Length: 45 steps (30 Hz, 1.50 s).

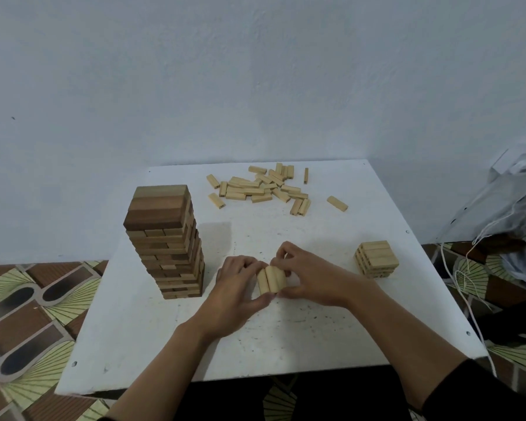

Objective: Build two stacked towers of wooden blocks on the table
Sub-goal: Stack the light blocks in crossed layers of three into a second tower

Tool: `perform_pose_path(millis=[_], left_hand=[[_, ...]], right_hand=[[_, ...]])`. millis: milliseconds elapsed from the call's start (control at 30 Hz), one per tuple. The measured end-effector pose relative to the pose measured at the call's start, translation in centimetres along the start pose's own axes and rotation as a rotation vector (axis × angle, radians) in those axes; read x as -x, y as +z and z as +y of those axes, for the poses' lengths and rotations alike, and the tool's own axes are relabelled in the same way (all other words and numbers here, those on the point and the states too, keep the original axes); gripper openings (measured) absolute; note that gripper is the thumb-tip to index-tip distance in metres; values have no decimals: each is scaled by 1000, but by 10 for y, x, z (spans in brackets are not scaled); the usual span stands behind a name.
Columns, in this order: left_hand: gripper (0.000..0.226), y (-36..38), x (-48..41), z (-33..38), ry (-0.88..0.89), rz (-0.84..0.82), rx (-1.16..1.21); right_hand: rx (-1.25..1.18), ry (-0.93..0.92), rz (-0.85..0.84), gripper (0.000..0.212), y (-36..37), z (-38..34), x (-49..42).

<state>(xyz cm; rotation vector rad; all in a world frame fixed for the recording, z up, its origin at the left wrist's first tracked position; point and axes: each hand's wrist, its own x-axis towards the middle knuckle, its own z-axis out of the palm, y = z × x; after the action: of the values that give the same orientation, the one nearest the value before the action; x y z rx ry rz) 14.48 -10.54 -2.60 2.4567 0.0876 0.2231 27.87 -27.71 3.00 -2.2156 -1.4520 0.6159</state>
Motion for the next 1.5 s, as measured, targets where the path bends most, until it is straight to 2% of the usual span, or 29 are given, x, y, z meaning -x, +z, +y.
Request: perform_pose_path(millis=[300,433,600,867,1000,1167,1500], left_hand=[[57,-19,-38,68,176,35,-30],[56,-8,-69,101,203,8,-59],[53,20,-105,134,204,12,-58],[55,52,-130,146,147,-36,55],[56,59,-133,144,135,-31,53],[70,66,-129,140,126,17,80],[69,73,-124,137,86,10,105]], right_hand=[[-107,9,291,55,-54,12,58],[-125,67,341,58,-78,34,86],[-88,121,345,59,-102,71,110],[-62,161,295,57,-113,109,121],[-60,154,290,57,-113,118,120],[-57,149,252,57,-113,125,115],[-64,163,195,57,-115,129,111]])
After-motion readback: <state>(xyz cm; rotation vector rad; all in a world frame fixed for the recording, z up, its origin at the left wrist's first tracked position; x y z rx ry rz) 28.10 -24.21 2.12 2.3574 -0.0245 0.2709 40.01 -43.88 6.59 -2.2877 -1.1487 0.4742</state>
